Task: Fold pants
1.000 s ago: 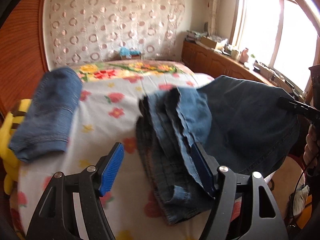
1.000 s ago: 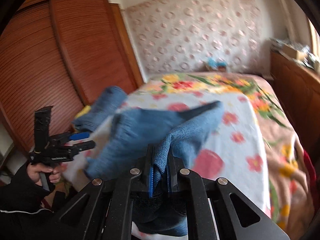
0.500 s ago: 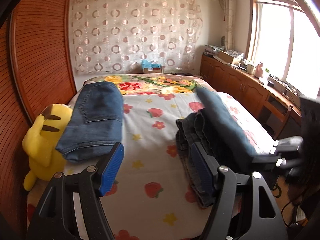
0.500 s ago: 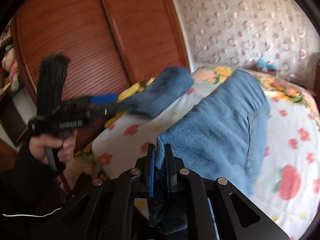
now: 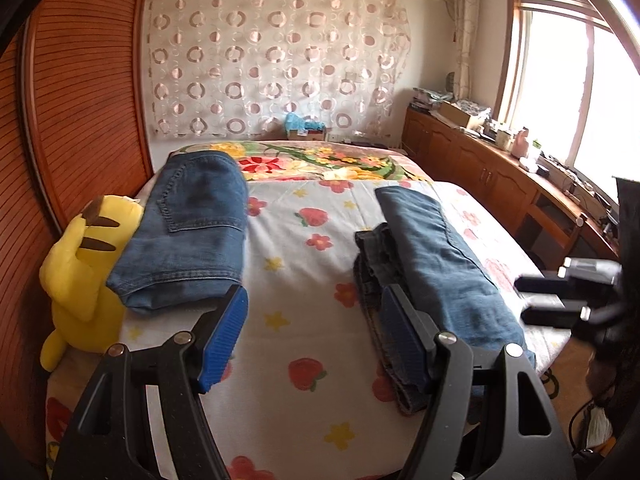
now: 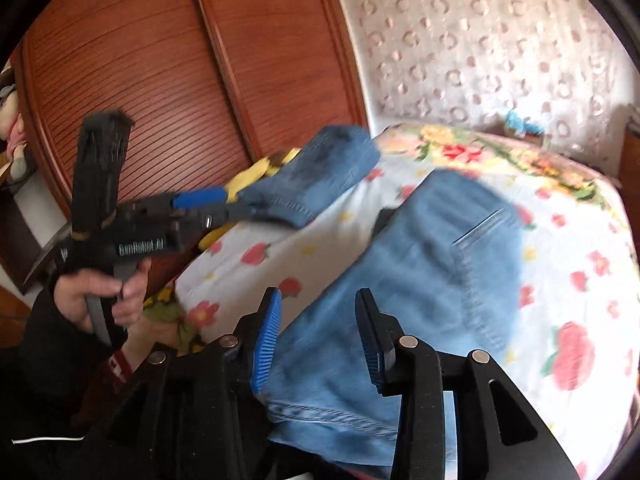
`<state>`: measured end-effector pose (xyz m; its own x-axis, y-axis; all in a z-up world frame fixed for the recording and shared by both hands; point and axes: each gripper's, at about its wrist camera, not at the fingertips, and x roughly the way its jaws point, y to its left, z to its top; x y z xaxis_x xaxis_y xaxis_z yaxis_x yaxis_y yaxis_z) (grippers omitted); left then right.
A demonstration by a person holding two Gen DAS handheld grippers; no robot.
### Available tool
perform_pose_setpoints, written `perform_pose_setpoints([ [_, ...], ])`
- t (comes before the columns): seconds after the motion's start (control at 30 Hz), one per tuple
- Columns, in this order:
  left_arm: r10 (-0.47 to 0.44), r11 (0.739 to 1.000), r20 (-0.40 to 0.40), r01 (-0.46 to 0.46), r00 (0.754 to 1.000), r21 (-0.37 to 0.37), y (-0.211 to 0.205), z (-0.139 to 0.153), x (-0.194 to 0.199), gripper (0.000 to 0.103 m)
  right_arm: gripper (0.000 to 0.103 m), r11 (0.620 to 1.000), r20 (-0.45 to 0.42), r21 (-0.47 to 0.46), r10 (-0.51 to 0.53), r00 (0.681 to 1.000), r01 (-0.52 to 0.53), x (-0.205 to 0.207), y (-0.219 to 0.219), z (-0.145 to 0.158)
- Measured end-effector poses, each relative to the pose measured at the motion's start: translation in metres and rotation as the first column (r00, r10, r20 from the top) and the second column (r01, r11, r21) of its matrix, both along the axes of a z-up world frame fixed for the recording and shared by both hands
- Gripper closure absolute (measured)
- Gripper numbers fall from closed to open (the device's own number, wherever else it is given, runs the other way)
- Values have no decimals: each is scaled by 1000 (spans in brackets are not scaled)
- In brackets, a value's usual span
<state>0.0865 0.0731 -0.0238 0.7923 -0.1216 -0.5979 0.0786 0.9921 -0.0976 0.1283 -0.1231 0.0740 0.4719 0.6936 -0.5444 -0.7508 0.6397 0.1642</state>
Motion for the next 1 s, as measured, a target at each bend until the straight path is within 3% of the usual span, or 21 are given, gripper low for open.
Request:
perform_pose_setpoints([
  [0.2,-62,998,-32,62,998,0,-30,-10,11,32,63,995,73,-10,-98,993,99,7,-12,8],
  [0.5,-176,984,-80,178,981,12,-80,-30,20,32,63,977,89,-38,-205,975,209,35,3,-7],
  [0.6,-228,974,-111,227,967,-18,-90,-39,20,44,63,975,87,-40,-213,973,217,43,12,-9],
  [0.77,-241,971,-151,237,959,-44,-94,-51,22,53,63,976,75,-43,-210,975,213,34,7,-7],
  [0.87,-262,965,-164,252,951,-77,-94,-54,22,77,63,977,72,-49,-202,977,206,28,-5,-2],
  [0.9,-259,966,-159,250,953,-72,-94,-53,20,91,62,979,64,-45,-198,978,201,31,-8,-3],
  [1.0,-266,963,-129,256,955,-87,-92,-44,11,97,62,980,53,-35,-196,979,198,37,-15,-1],
])
